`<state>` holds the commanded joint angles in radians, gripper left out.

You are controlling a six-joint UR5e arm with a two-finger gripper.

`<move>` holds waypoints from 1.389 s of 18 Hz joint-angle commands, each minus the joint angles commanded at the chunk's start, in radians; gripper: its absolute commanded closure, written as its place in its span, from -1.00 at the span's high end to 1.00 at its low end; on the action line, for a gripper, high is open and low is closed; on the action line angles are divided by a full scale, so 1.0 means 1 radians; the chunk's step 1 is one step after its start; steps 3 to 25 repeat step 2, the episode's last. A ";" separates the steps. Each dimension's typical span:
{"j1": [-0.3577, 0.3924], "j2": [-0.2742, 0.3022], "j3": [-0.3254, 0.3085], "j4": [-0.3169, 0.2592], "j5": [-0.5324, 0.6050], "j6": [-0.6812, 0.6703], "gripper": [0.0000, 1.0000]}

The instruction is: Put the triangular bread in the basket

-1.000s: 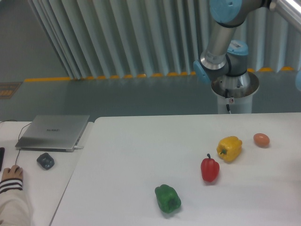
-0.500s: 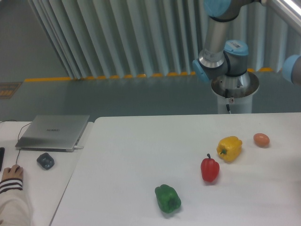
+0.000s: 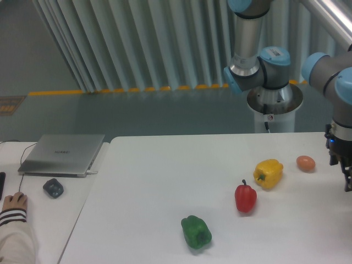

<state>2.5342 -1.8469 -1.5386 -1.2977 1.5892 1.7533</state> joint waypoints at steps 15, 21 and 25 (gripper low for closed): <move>0.005 0.002 0.000 0.002 -0.002 0.000 1.00; 0.005 0.002 0.000 0.002 -0.002 0.000 1.00; 0.005 0.002 0.000 0.002 -0.002 0.000 1.00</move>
